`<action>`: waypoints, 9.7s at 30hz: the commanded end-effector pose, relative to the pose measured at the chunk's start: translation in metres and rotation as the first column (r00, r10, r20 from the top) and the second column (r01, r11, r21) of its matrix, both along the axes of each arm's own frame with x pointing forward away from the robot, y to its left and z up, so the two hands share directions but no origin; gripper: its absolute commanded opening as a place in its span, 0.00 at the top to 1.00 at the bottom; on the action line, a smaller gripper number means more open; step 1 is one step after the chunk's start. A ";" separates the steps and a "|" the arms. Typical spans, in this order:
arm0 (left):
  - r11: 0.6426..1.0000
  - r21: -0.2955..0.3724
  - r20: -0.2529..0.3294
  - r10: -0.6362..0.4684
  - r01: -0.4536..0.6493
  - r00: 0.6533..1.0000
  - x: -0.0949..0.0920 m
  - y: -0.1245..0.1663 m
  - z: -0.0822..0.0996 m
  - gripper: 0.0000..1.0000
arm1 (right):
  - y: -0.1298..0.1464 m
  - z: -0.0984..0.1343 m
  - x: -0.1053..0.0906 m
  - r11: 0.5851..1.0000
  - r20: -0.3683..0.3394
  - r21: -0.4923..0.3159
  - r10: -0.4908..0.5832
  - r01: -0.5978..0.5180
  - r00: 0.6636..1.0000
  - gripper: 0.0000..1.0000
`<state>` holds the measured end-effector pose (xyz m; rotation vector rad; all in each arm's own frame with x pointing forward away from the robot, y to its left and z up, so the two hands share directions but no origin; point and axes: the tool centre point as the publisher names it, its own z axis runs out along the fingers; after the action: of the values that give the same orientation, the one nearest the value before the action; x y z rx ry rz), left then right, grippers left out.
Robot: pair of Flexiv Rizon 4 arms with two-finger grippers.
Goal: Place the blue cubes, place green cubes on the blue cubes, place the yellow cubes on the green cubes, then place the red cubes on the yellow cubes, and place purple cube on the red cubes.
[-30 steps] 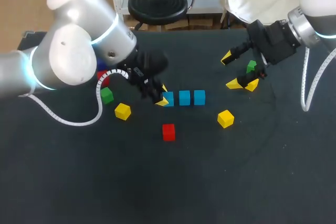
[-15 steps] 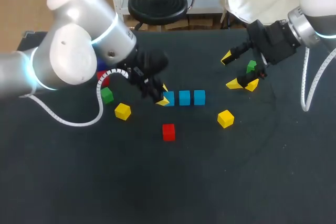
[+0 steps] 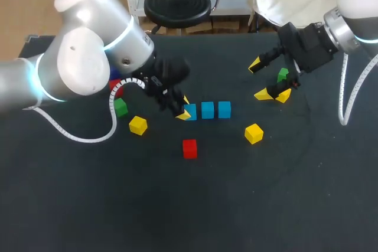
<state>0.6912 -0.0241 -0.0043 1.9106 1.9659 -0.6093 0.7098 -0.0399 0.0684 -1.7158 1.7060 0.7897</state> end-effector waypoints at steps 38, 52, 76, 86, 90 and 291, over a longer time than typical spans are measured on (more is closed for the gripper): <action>1.000 0.024 -0.007 -0.008 0.008 1.000 0.012 -0.001 -0.013 1.00 | 0.000 0.000 0.000 1.000 0.000 0.000 0.000 0.000 1.000 0.00; 1.000 0.019 0.008 -0.012 0.012 1.000 0.013 0.000 -0.002 1.00 | 0.000 0.000 0.000 1.000 0.000 0.000 0.000 0.000 1.000 0.00; 1.000 0.028 0.000 -0.009 0.009 1.000 0.009 0.001 -0.001 1.00 | 0.000 0.000 0.000 1.000 0.000 0.000 0.000 0.000 1.000 0.00; 0.999 0.034 -0.012 -0.009 0.009 1.000 0.005 0.001 -0.008 1.00 | 0.000 0.000 0.000 1.000 0.000 0.000 0.000 0.000 1.000 0.00; 0.999 0.031 -0.009 -0.007 0.008 1.000 0.008 0.000 -0.006 1.00 | 0.000 0.000 0.000 1.000 0.000 0.000 0.000 0.000 1.000 0.00; 0.963 -0.250 -0.027 0.100 -0.104 0.995 0.047 0.077 0.099 0.00 | -0.118 -0.063 0.097 0.957 0.033 0.142 -0.260 0.253 0.965 0.00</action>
<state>0.7394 0.0525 0.0952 1.6485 1.8811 -0.8046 0.8004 -0.1566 0.0109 -1.3787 1.7606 0.6993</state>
